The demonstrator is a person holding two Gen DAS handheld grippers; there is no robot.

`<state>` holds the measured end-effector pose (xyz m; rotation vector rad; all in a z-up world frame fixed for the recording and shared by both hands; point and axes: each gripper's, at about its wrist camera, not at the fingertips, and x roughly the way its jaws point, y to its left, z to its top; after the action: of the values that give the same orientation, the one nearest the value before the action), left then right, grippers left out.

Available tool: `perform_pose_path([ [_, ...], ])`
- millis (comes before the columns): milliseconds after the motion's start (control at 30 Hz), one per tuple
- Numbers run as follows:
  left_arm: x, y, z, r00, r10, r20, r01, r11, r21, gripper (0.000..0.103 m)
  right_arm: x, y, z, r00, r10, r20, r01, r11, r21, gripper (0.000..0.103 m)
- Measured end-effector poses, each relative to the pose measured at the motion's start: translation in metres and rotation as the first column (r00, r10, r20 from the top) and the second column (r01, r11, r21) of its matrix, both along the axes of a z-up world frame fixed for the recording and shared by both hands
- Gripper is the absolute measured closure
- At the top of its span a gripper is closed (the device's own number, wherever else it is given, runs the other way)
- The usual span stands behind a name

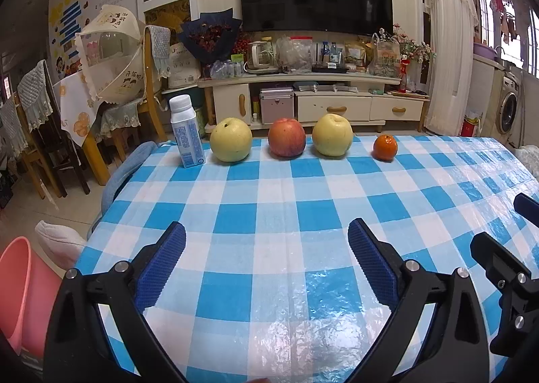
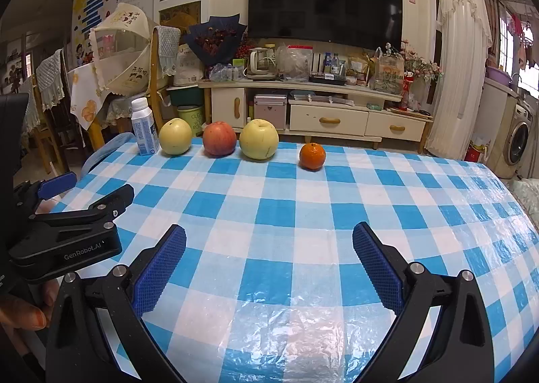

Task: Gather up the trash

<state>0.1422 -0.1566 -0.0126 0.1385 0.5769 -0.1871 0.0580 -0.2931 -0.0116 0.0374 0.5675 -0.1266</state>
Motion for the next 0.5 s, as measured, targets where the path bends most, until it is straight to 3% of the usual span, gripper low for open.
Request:
perform_pose_path([
  [333,-0.002,-0.001,-0.001,1.000,-0.013,0.022,0.013,1.000,0.008,0.005,0.002,-0.001,-0.004,1.000,0.006,-0.014,-0.006,1.000,-0.003,0.005],
  [500,0.003,-0.001,-0.011,1.000,0.001,-0.011,-0.001,1.000,0.028,0.005,0.007,-0.004,-0.011,0.999,0.003,-0.042,-0.002,1.000,0.002,0.005],
])
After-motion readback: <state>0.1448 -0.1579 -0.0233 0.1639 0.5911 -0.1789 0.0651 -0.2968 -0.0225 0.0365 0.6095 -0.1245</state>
